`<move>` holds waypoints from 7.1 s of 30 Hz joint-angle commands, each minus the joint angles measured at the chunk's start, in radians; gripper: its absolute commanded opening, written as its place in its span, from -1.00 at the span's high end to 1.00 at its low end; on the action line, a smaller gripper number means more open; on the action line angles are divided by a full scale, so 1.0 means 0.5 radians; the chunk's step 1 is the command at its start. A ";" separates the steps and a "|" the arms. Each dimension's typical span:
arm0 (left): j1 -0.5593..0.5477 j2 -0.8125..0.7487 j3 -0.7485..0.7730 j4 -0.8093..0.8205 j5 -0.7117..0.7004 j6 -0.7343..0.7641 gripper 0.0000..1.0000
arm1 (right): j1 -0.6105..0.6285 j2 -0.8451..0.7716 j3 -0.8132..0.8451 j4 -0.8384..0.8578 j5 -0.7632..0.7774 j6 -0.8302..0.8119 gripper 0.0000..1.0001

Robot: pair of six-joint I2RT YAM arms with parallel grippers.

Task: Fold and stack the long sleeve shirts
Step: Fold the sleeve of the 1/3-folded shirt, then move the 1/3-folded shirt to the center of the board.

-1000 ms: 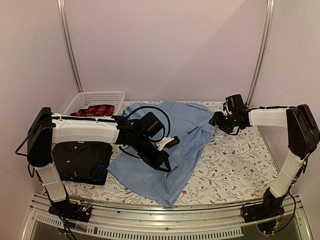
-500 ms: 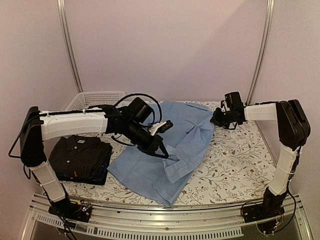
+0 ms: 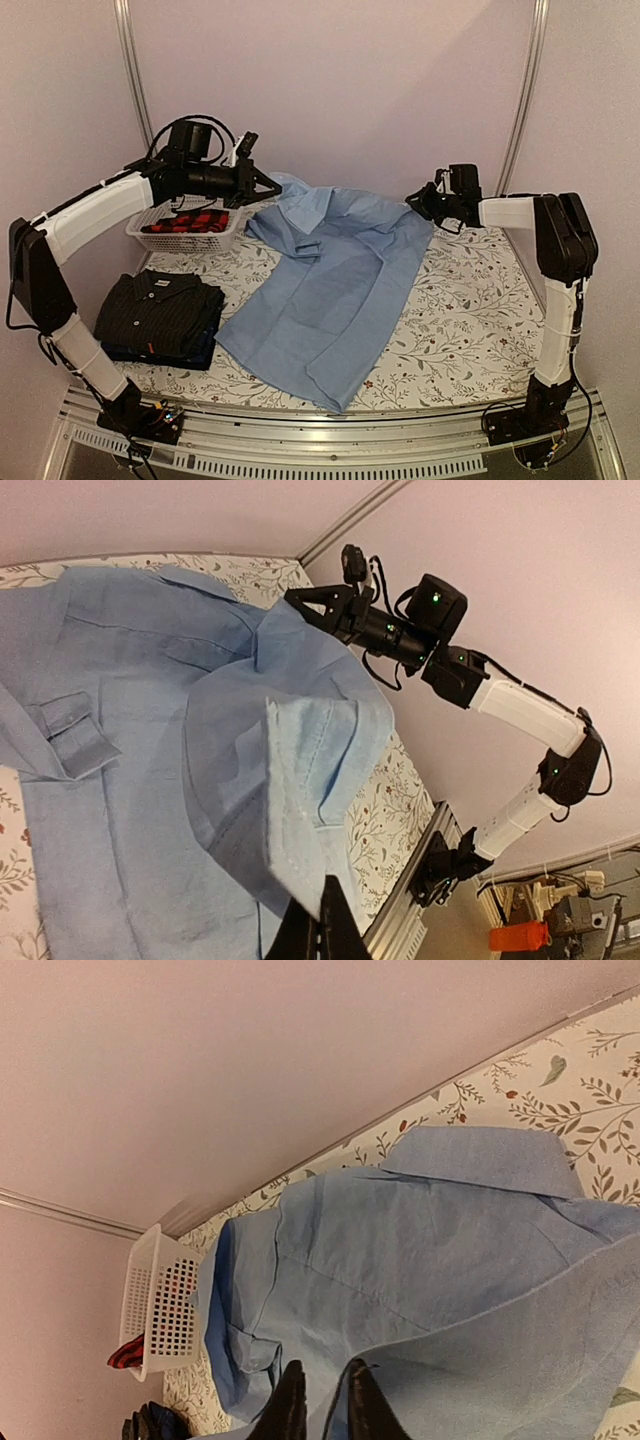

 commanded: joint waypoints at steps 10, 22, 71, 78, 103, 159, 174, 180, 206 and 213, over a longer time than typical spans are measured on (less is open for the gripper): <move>0.226 0.078 -0.330 0.689 0.022 -0.865 1.00 | -0.005 0.032 -0.111 0.275 -0.171 -0.014 -0.23; 0.200 0.015 -0.467 0.950 0.306 -1.029 1.00 | 0.147 0.043 -0.272 0.246 -0.146 0.047 0.68; -0.864 0.127 -2.023 2.599 0.107 -2.296 1.00 | 0.195 -0.325 -0.474 -0.398 0.289 -0.150 0.22; -0.880 0.197 -2.061 2.763 0.022 -2.349 1.00 | 0.203 -0.453 -0.700 -0.282 0.370 -0.162 -0.03; -0.886 0.323 -2.111 3.052 0.010 -2.468 1.00 | 0.282 -0.384 -0.963 0.155 0.307 -0.263 0.03; -0.807 -0.080 -1.542 1.240 -0.182 -1.161 0.39 | 0.229 0.005 -0.030 -0.631 0.655 -0.481 0.20; -0.731 0.191 -0.946 0.482 -0.369 -0.399 0.54 | 0.283 0.085 0.122 -0.512 0.367 -0.463 0.72; -0.726 0.354 -0.793 0.387 -0.334 -0.289 0.60 | 0.219 0.343 0.322 -0.500 0.221 -0.374 0.75; -0.905 1.092 -0.129 -0.083 -0.176 0.252 0.69 | -0.158 0.736 0.984 -0.790 -0.284 -0.345 0.44; -0.978 1.330 0.088 -0.152 -0.156 0.125 0.69 | -0.142 0.405 0.799 -0.875 -0.217 -0.487 0.26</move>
